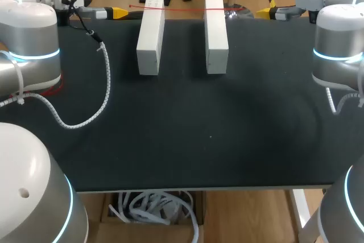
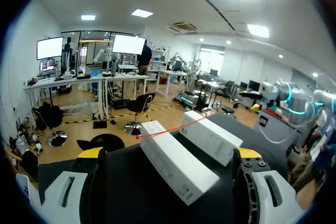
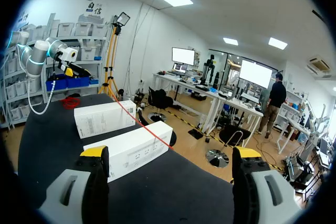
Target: Grab the tape and strap the tape.
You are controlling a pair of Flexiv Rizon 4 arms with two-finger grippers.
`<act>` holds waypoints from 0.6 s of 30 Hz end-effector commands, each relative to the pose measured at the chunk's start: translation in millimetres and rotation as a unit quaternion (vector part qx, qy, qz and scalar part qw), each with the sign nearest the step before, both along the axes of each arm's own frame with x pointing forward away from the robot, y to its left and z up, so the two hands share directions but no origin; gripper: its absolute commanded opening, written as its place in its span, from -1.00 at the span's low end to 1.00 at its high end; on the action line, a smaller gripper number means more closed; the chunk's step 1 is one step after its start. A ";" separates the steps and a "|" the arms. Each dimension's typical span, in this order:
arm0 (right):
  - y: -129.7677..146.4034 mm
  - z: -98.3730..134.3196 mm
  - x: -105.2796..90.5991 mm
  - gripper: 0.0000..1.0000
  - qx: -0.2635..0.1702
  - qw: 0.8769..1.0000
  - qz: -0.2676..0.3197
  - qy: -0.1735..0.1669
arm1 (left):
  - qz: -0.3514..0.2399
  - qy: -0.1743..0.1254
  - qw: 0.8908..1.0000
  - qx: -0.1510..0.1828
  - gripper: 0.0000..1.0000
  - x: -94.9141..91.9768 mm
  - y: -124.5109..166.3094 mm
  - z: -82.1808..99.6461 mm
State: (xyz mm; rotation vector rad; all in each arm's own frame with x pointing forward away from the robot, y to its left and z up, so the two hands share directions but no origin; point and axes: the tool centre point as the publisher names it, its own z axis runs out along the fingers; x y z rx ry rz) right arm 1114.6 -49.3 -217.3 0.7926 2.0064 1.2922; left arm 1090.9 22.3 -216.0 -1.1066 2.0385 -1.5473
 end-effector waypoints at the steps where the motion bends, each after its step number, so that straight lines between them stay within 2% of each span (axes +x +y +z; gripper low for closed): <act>1: -0.4 0.3 -0.1 1.00 0.000 1.000 0.000 0.001 | 0.001 -0.002 1.000 -0.001 1.00 0.0 -0.3 -1.1; 14: -0.4 0.3 -0.1 1.00 0.000 1.000 0.000 0.001 | 0.001 -0.002 1.000 -0.001 1.00 0.0 -0.3 -1.1; 18: -0.4 0.3 -0.1 1.00 0.000 1.000 0.000 0.001 | -0.090 -0.048 0.995 0.016 1.00 8.1 4.4 2.2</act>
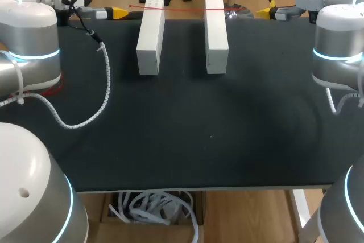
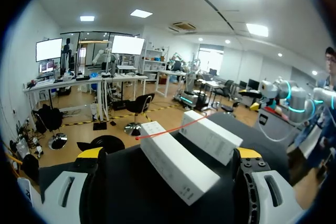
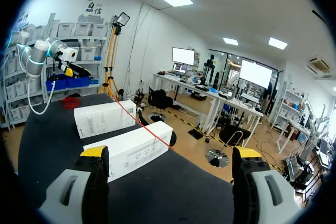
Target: Grab the tape and strap the tape.
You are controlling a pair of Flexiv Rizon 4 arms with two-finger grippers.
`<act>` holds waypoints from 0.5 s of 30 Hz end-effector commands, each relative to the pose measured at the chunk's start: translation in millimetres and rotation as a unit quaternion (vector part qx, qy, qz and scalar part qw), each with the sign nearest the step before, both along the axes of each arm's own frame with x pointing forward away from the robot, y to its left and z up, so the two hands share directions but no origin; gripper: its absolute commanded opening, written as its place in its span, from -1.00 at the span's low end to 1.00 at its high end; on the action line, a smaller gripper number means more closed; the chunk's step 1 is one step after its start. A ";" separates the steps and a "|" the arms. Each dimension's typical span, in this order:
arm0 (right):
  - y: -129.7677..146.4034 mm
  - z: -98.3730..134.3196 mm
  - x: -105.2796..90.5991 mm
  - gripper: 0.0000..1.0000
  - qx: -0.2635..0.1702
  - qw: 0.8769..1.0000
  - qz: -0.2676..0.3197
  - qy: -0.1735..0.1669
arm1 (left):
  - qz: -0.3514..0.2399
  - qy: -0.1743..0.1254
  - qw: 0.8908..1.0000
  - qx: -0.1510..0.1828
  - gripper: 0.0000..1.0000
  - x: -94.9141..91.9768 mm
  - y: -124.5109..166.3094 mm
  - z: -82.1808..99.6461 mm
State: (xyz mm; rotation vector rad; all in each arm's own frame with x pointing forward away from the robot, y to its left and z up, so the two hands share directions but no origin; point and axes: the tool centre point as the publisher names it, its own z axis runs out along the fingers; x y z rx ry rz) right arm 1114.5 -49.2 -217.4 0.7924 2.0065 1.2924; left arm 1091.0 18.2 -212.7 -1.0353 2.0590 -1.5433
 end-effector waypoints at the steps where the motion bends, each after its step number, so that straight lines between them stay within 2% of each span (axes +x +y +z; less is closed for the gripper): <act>1: -0.5 0.4 -0.1 1.00 0.000 1.000 0.000 0.001 | -0.102 -0.039 0.994 0.014 1.00 10.3 8.2 -0.1; 2: -0.5 0.4 -0.1 1.00 0.000 1.000 0.000 0.001 | -0.132 -0.044 0.990 0.027 1.00 13.4 7.2 2.0; 4: -0.5 0.4 -0.1 1.00 0.000 1.000 0.000 0.001 | -0.213 -0.079 0.973 0.035 1.00 18.4 1.8 9.1; 5: -0.5 0.4 -0.1 1.00 0.000 1.000 0.000 0.001 | -0.245 -0.085 0.965 0.042 1.00 20.4 -1.4 12.2; 8: -0.5 0.4 -0.1 1.00 0.000 1.000 0.000 0.001 | -0.345 -0.117 0.930 0.051 1.00 25.1 -14.7 21.4; 10: -0.5 0.4 -0.1 1.00 0.000 1.000 0.000 0.001 | -0.412 -0.156 0.897 0.042 1.00 25.5 -24.0 29.1; 12: -0.5 0.4 -0.1 1.00 0.000 1.000 0.000 0.001 | -0.453 -0.171 0.874 0.043 1.00 24.1 -29.9 33.2; 15: -0.5 0.4 -0.1 1.00 0.000 1.000 0.000 0.001 | -0.453 -0.171 0.874 0.043 1.00 24.1 -29.9 33.2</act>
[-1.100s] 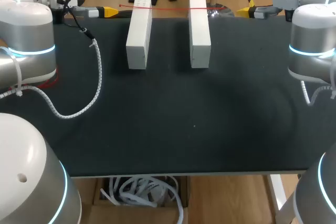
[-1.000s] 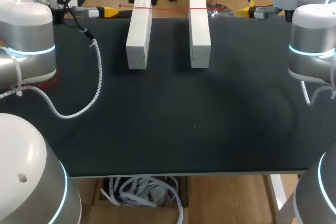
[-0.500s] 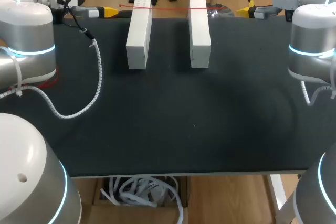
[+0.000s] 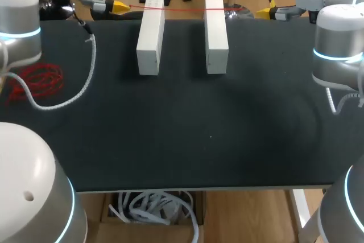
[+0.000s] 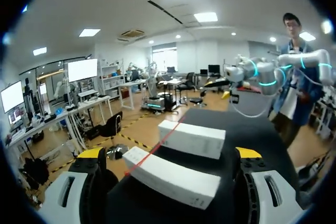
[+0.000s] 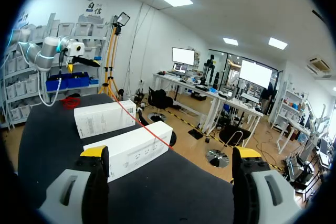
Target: Grab the tape and strap the tape.
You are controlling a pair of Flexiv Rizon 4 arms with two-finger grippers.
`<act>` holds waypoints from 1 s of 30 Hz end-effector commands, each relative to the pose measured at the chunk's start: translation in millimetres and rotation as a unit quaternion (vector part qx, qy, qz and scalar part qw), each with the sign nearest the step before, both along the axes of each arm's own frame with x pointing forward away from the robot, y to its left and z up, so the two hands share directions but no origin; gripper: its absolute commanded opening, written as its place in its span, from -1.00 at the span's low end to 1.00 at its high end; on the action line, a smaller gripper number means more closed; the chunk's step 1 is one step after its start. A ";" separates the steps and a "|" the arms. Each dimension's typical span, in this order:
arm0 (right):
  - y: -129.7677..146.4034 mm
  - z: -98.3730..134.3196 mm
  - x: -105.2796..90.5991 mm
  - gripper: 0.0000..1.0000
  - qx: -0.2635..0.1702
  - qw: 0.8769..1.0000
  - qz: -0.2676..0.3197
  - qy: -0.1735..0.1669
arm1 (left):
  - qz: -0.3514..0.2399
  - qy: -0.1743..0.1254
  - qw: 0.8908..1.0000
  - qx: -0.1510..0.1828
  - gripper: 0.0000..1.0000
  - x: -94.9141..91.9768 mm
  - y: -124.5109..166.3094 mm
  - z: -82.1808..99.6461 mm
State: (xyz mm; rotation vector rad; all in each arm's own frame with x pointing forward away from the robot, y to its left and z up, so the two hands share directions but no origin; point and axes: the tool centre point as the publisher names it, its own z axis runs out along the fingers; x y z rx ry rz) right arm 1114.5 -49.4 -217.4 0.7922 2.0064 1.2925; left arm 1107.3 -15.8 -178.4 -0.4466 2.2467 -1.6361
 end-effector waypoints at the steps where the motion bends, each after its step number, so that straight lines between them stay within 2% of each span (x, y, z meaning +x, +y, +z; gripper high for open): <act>1: -0.2 0.4 -0.1 1.00 0.000 1.000 0.000 0.001 | -0.279 -0.069 0.958 0.017 1.00 7.8 4.0 -1.2; 12: -0.2 0.4 -0.1 1.00 0.000 1.000 0.000 0.001 | -0.279 -0.069 0.958 0.017 1.00 7.8 4.0 -1.2; 20: -0.2 0.4 -0.1 1.00 0.000 1.000 0.000 0.001 | -0.360 -0.042 0.931 0.028 1.00 51.5 -7.2 5.6; 21: -0.2 0.4 -0.1 1.00 0.000 1.000 0.000 0.001 | -0.365 -0.047 0.929 0.023 1.00 55.8 -8.7 5.6; 28: -0.2 0.4 -0.1 1.00 0.000 1.000 0.000 0.001 | -0.413 -0.028 0.910 0.011 1.00 81.5 -14.4 -3.7; 30: -0.2 0.4 -0.1 1.00 0.000 1.000 0.000 0.001 | -0.423 -0.035 0.906 0.004 1.00 88.8 -13.3 -6.4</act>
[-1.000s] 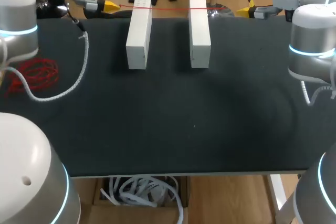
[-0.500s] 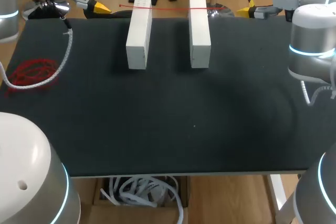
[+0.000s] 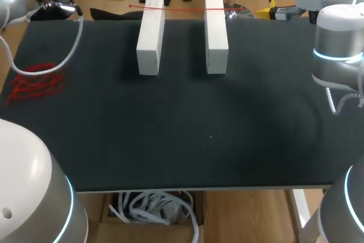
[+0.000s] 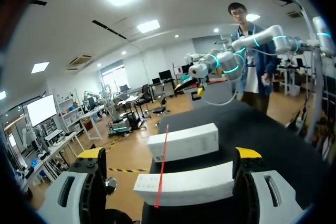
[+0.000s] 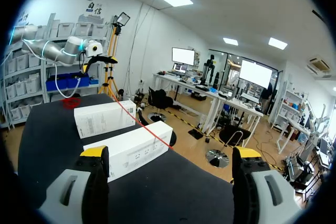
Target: Grab the tape and strap the tape.
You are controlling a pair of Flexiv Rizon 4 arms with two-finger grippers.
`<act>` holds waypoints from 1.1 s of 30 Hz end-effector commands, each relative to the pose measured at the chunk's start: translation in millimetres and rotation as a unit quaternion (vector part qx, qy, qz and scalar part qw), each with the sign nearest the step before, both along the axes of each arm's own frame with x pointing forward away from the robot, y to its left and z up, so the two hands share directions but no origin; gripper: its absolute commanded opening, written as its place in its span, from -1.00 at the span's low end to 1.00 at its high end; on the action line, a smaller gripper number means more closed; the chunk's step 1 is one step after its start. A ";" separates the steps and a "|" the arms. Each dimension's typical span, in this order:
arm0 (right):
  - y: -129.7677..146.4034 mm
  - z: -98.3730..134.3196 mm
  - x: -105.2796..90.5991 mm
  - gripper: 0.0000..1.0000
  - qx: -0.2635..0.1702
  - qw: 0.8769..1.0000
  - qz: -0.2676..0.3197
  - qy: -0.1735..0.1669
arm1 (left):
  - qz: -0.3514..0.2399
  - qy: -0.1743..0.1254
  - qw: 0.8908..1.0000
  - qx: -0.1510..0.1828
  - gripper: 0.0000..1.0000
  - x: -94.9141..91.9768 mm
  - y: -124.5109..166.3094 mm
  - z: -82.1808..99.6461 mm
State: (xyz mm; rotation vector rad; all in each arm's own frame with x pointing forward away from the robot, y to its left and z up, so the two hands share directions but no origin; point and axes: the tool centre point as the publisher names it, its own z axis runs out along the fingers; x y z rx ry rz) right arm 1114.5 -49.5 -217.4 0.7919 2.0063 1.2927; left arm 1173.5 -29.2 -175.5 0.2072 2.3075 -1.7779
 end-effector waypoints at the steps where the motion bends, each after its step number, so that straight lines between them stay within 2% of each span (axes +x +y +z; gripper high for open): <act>1: -0.1 0.4 0.0 1.00 0.000 1.000 0.000 0.001 | -0.229 0.055 0.971 0.041 1.00 26.6 0.3 -9.3; 5: -0.1 0.4 0.0 1.00 0.000 1.000 0.000 0.001 | -0.258 0.059 0.963 0.047 1.00 40.6 5.1 -12.1; 9: -0.1 0.4 0.0 1.00 0.000 1.000 0.000 0.001 | -0.285 0.054 0.957 0.034 1.00 51.5 9.2 -17.1; 14: -0.1 0.4 0.0 1.00 0.000 1.000 0.000 0.001 | -0.305 0.067 0.949 0.035 1.00 58.7 8.8 -25.9; 16: -0.1 0.4 0.0 1.00 0.000 1.000 0.000 0.001 | -0.306 0.070 0.949 0.032 0.62 58.4 8.0 -29.9; 20: -0.1 0.4 0.0 1.00 0.000 1.000 0.000 0.001 | -0.309 0.072 0.948 0.027 0.29 55.7 4.3 -38.1; 21: -0.1 0.4 0.0 1.00 0.000 1.000 0.000 0.001 | -0.309 0.073 0.948 0.026 0.09 55.3 3.3 -40.7; 22: -0.1 0.4 0.0 1.00 0.000 1.000 0.000 0.001 | -0.310 0.073 0.947 0.025 -0.01 54.9 2.3 -42.9; 25: -0.1 0.4 0.0 1.00 0.000 1.000 0.000 0.001 | -0.316 0.077 0.945 0.020 -0.17 53.9 -0.7 -50.0; 33: -0.1 0.4 0.0 1.00 0.000 1.000 0.000 0.001 | -0.331 0.087 0.939 0.015 -0.12 56.3 -5.4 -68.5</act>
